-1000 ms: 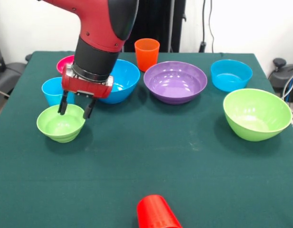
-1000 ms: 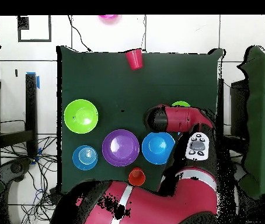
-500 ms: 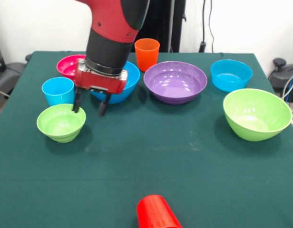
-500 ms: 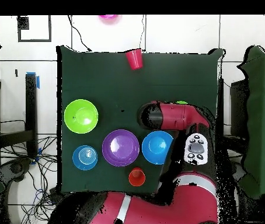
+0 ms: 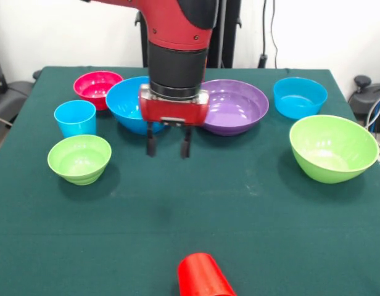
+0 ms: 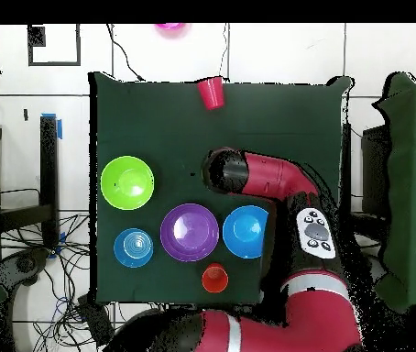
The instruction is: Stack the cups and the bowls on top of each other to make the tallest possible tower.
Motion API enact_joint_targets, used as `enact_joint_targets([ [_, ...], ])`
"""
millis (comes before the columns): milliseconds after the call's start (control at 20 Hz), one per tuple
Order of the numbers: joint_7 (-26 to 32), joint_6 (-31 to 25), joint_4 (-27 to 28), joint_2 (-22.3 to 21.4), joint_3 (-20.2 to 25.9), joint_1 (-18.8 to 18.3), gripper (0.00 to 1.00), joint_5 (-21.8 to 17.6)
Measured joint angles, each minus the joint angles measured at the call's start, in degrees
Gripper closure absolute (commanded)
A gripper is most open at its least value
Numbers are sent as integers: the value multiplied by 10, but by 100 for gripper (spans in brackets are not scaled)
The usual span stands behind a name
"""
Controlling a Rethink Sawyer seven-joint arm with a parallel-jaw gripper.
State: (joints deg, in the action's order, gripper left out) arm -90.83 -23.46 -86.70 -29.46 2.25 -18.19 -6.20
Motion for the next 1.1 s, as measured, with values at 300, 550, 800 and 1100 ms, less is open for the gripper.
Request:
enact_joint_targets([
  [300, 0, 0, -31, -3, 70, -34, 0, 31],
  [550, 0, 1, -47, -1, 109, -41, 0, 50],
  [800, 0, 5, -57, 6, 149, -40, 0, 75],
  [1100, -5, 8, -60, 23, 180, -30, 0, 107],
])
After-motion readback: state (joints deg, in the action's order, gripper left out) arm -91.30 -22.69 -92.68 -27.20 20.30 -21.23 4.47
